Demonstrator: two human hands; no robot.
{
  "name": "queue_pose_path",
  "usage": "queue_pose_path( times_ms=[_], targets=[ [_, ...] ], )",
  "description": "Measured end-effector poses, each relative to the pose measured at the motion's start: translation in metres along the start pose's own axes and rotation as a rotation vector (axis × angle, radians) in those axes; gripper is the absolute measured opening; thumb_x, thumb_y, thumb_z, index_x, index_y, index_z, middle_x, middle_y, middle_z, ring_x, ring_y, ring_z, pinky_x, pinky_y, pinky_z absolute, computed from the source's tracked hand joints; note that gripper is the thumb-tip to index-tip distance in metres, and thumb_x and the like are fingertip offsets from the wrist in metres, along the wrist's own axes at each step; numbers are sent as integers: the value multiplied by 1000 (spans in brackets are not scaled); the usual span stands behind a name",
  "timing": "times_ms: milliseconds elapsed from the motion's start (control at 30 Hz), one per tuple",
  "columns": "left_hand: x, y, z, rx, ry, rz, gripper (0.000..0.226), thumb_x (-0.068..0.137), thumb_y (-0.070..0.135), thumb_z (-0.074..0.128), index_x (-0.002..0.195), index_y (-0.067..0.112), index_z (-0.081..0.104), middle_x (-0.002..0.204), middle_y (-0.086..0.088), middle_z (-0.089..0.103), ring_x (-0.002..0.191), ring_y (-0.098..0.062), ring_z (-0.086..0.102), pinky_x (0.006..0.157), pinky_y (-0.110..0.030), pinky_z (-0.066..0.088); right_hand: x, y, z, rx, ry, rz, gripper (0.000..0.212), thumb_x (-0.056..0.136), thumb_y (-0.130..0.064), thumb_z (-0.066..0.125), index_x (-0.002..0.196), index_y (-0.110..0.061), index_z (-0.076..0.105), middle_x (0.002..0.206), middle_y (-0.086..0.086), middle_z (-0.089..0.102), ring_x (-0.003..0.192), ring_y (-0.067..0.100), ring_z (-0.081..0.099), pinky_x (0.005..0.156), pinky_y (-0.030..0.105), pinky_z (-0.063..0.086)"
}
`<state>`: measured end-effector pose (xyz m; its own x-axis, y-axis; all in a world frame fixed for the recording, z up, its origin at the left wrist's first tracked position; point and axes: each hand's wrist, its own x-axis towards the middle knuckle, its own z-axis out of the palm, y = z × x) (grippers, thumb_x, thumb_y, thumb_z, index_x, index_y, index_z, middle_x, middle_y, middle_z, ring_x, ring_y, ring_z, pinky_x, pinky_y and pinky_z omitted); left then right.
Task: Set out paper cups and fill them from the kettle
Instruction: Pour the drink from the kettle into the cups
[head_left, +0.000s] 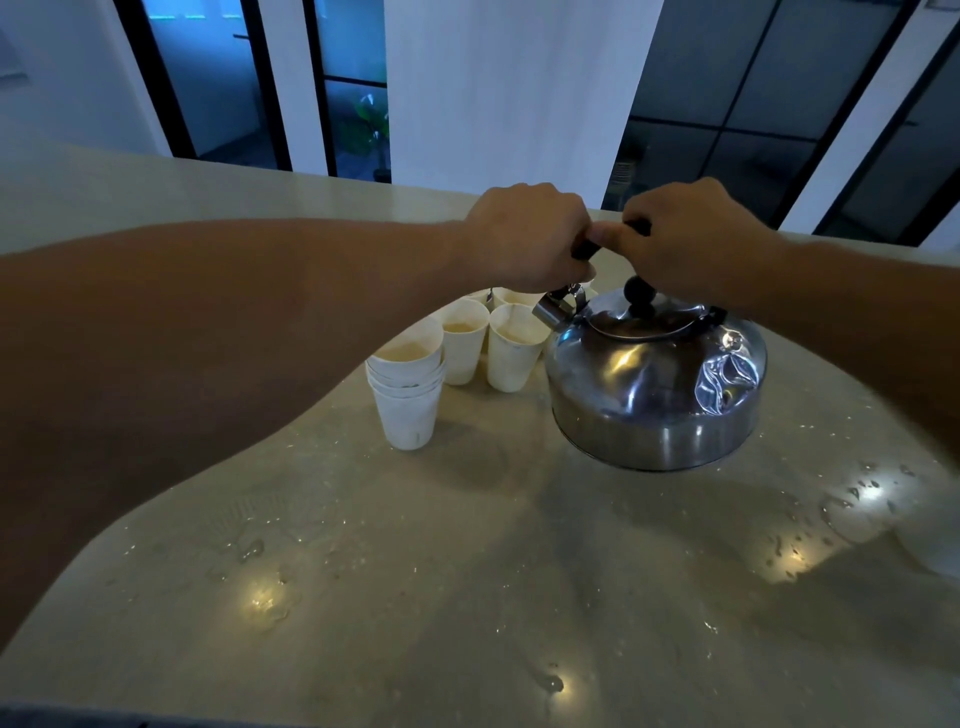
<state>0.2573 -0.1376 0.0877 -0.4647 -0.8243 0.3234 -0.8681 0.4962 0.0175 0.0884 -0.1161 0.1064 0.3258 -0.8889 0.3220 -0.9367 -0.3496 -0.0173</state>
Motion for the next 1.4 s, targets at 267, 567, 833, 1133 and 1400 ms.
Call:
queue_pose_path(
  times_ms=[267,567,833,1133,1400],
  targets=[
    [1,-5,7,-14,-13,-33,27,87,55,60,81,30,53,72,6,50,76,-24,54,66,-32,38,3,-4,2,-19,-31,-20,54,100,-54,43,68,-11,51,65,7,50,56,17,43,51,31,29],
    [2,-7,9,-37,-8,-34,27,87,55,61,81,29,54,72,6,51,75,-23,55,61,-30,35,5,-4,1,-27,-38,-29,53,100,-54,43,66,-13,49,64,7,50,56,17,44,51,31,30],
    [4,-6,11,-40,-5,-28,27,88,56,60,83,30,55,79,5,58,76,-21,57,59,-28,34,6,-3,1,-59,-46,-31,56,100,-54,41,73,-7,55,64,8,50,56,19,43,50,31,30],
    [5,-7,14,-38,-8,-31,27,88,56,59,84,30,56,82,4,61,78,-22,59,63,-30,37,6,-3,2,-33,-56,-14,55,100,-54,43,67,-10,51,62,8,49,55,18,42,50,31,29],
    [7,-6,15,-50,-10,-46,27,88,56,60,85,30,56,82,4,61,79,-22,59,65,-30,39,8,-3,1,-60,-48,-31,56,100,-54,42,67,-10,51,62,7,48,54,16,41,50,31,27]
  ],
)
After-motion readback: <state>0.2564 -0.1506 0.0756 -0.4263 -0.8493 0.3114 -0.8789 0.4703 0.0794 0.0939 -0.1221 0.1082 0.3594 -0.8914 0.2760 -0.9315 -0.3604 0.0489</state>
